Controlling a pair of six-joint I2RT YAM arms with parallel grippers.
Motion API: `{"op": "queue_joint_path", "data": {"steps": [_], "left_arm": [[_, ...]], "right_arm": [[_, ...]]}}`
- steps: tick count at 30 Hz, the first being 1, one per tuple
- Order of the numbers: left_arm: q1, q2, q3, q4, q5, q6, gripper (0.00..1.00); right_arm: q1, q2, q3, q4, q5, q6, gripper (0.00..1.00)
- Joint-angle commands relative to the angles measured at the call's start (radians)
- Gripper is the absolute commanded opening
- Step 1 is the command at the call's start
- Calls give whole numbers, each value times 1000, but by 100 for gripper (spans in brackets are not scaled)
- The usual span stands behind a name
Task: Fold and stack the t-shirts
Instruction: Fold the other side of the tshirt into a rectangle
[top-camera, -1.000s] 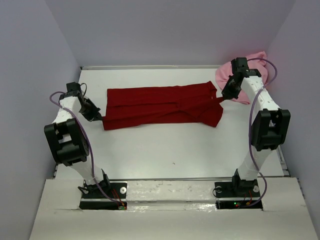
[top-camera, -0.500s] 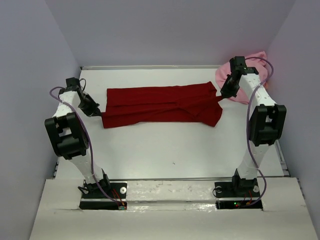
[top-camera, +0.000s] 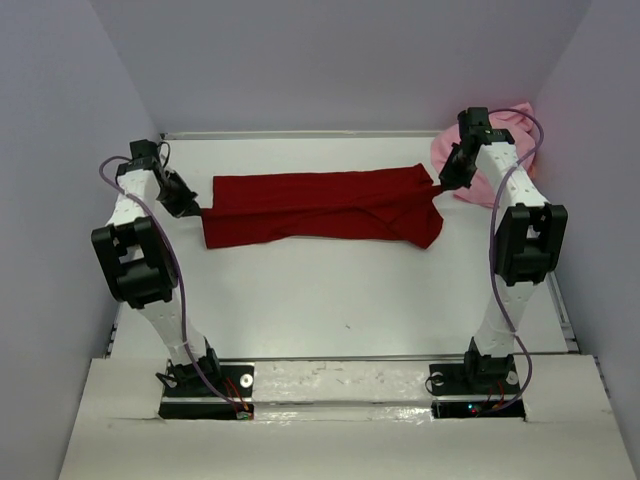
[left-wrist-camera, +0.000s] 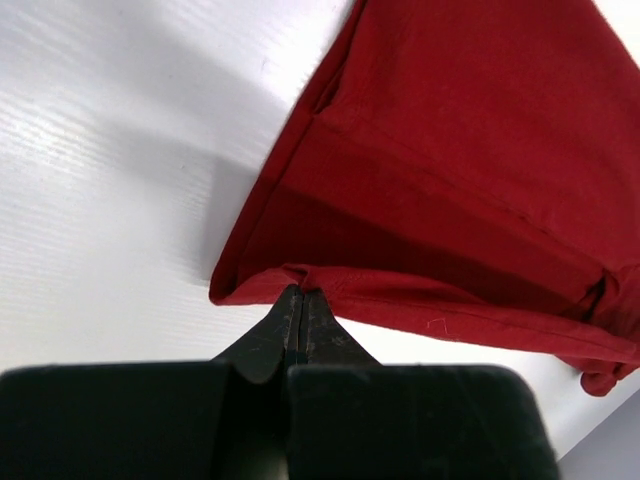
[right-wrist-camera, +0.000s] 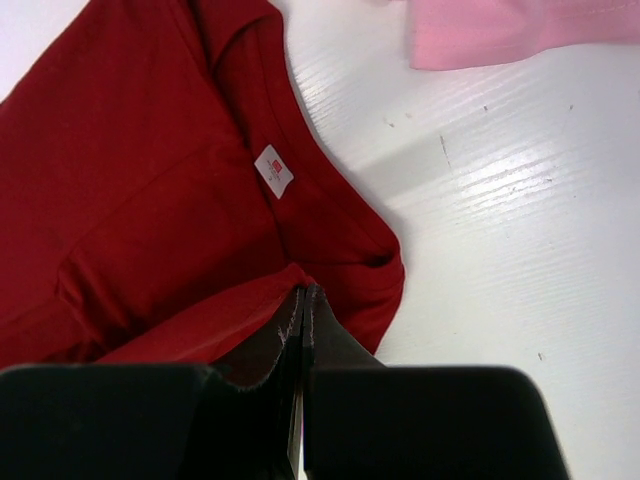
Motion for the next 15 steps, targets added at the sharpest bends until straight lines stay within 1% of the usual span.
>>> {"op": "queue_joint_path", "data": {"steps": [1, 8, 15], "left_arm": [[-24, 20, 86, -3, 3, 26, 2], [-104, 71, 193, -22, -10, 18, 3], [-139, 100, 198, -23, -13, 11, 3]], "right_arm": [[-12, -2, 38, 18, 15, -10, 0], [-12, 1, 32, 32, 21, -13, 0], [-12, 32, 66, 38, 26, -24, 0]]}}
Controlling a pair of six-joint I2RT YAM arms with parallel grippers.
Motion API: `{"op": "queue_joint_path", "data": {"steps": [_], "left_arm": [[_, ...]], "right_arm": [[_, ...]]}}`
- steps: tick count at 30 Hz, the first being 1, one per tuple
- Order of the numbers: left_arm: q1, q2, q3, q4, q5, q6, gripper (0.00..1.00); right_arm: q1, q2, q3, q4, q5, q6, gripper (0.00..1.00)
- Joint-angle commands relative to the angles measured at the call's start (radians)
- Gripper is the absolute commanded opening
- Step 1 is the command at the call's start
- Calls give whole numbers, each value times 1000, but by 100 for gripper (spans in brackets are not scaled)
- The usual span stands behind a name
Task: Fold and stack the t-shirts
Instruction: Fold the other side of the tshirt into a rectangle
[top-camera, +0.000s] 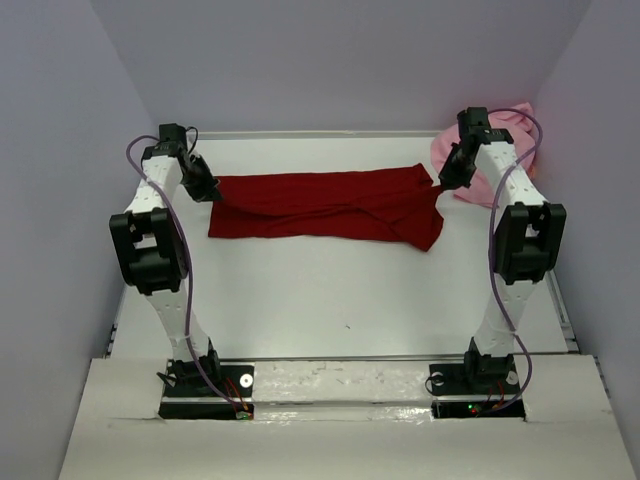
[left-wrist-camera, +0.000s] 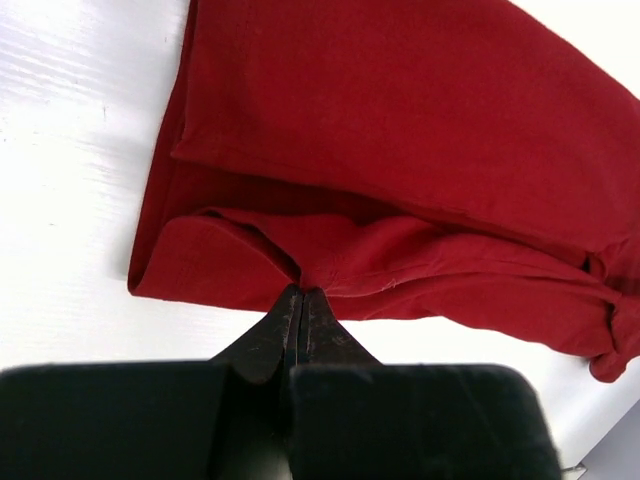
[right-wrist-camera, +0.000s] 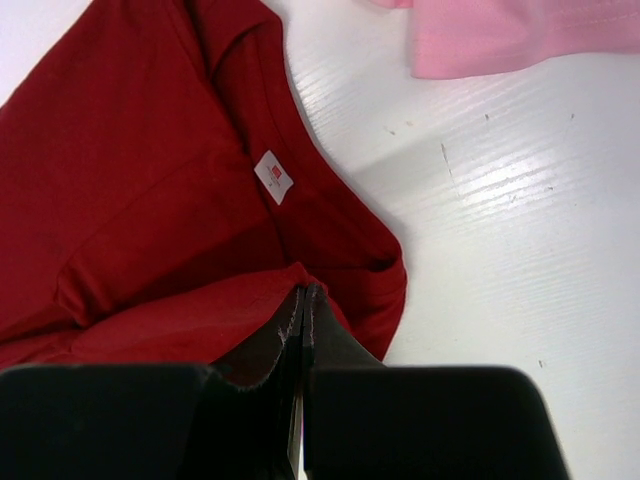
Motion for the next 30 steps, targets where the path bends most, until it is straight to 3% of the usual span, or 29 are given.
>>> {"op": "queue_joint_path", "data": {"steps": [1, 15, 30], "left_arm": [[2, 1, 23, -17, -8, 7, 3], [3, 4, 5, -33, -56, 18, 3], [42, 22, -14, -6, -42, -16, 3]], "right_arm": [[-12, 27, 76, 32, 26, -24, 0], [-12, 136, 240, -10, 35, -54, 0], [-21, 182, 291, -17, 32, -71, 0]]}}
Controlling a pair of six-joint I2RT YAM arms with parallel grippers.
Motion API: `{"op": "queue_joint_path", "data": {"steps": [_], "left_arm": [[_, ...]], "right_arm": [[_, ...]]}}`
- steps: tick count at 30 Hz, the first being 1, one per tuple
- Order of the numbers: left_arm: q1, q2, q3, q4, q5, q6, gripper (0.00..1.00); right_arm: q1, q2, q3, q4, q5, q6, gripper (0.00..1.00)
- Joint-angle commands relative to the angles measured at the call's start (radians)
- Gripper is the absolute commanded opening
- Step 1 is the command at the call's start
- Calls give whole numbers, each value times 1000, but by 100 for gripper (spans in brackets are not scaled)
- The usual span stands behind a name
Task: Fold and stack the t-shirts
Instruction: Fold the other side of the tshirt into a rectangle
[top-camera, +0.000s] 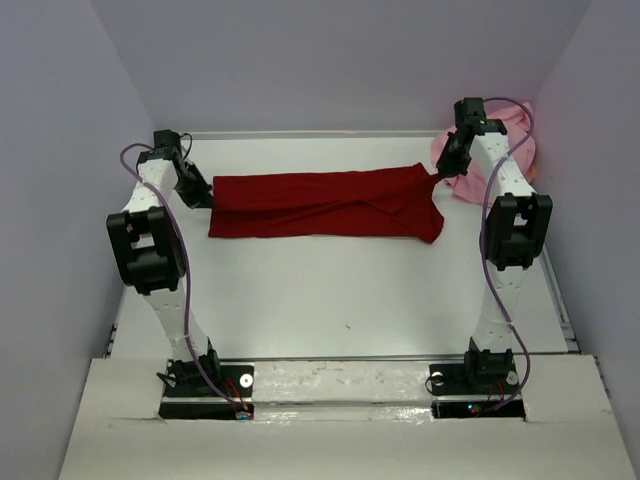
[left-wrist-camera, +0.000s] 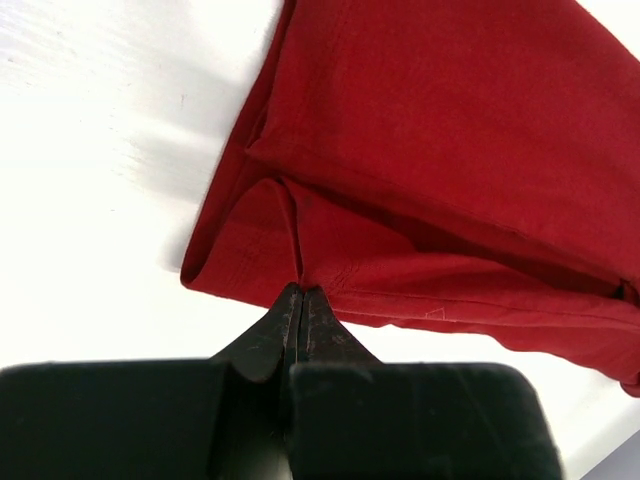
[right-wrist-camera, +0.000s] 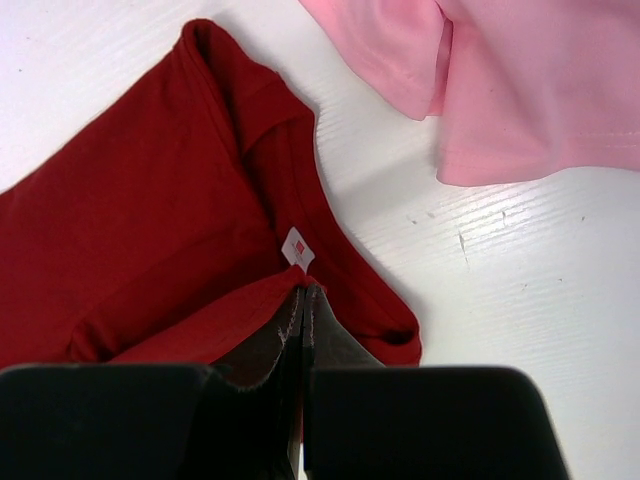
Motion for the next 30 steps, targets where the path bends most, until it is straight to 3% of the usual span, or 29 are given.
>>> {"op": "queue_joint_path", "data": {"steps": [1, 21, 30], "left_arm": [[14, 17, 31, -2, 5, -4, 3], [28, 122, 179, -23, -7, -3, 3], [46, 136, 167, -8, -9, 2, 3]], "right_arm": [[-18, 8, 55, 4, 20, -18, 0], [-18, 41, 86, 13, 13, -30, 0], [-18, 48, 80, 31, 6, -35, 0]]}}
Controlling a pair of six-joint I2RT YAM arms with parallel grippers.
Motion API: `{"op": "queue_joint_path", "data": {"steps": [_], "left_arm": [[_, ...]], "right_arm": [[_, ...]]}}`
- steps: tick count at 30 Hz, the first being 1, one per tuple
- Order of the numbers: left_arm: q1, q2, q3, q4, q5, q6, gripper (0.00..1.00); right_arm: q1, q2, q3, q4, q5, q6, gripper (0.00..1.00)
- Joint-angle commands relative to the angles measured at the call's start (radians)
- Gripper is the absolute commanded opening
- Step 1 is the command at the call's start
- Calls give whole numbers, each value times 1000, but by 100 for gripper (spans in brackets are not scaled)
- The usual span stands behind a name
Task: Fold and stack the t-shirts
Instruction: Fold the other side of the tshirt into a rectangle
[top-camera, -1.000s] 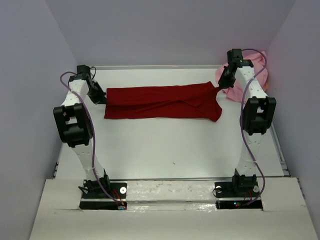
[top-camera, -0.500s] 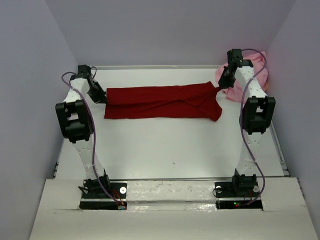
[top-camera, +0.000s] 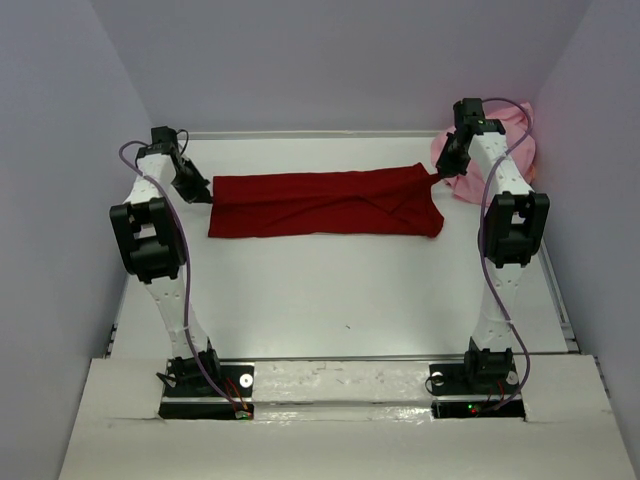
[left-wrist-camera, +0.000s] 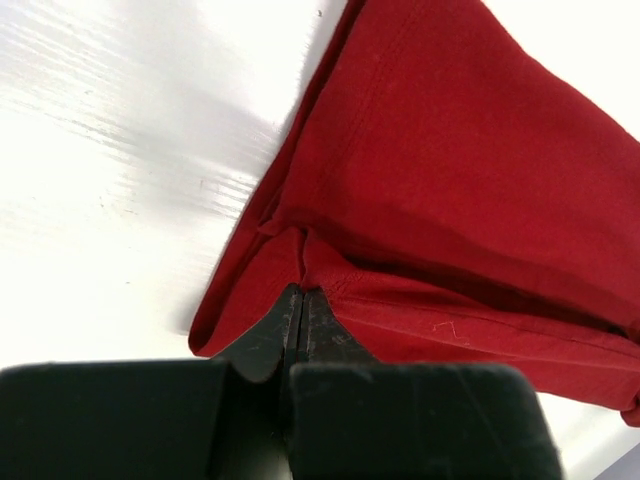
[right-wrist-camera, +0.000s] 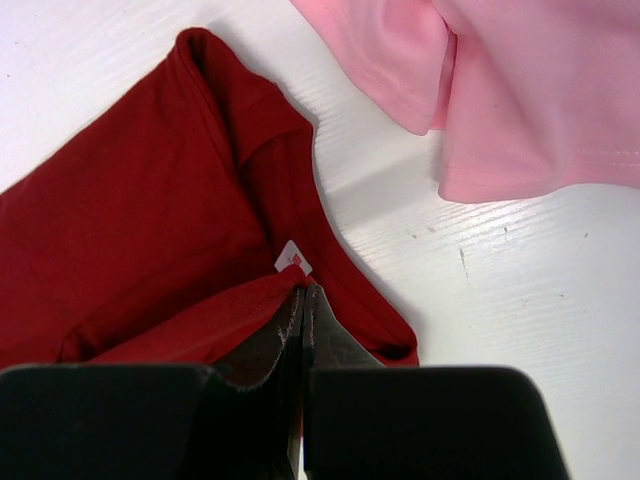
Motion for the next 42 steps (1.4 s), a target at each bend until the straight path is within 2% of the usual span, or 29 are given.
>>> {"op": "queue_joint_path", "data": {"steps": [1, 12, 13, 14, 16, 17, 18, 19, 22, 34, 38, 42], "left_arm": [[22, 4, 30, 0, -10, 15, 3], [34, 30, 17, 40, -3, 19, 5], [32, 38, 17, 44, 0, 18, 7], [32, 43, 16, 55, 3, 19, 10], [34, 47, 13, 63, 7, 22, 23], [32, 49, 8, 73, 5, 19, 36], [32, 49, 8, 75, 4, 22, 41], [32, 46, 10, 78, -3, 22, 51], [32, 35, 10, 83, -12, 24, 61], [32, -94, 43, 58, 68, 13, 61], [32, -166, -19, 67, 129, 25, 61], [32, -229, -169, 115, 178, 28, 61]], "right_arm": [[-14, 7, 40, 40, 11, -22, 0], [-14, 1, -49, 142, -27, -39, 0], [-14, 2, -58, 151, -43, -41, 2], [-14, 1, -66, 171, -50, -44, 15], [-14, -1, -93, 187, -60, -49, 30], [-14, -7, -102, 204, -53, -52, 40], [-14, -7, -115, 214, -56, -55, 45], [-14, -18, -134, 222, -53, -55, 63], [-14, -45, -161, 251, -57, -67, 65], [-14, -145, -243, 233, -116, -36, 65], [-14, -211, -332, 233, -159, -12, 63], [-14, -268, -429, 233, -231, 16, 63]]}}
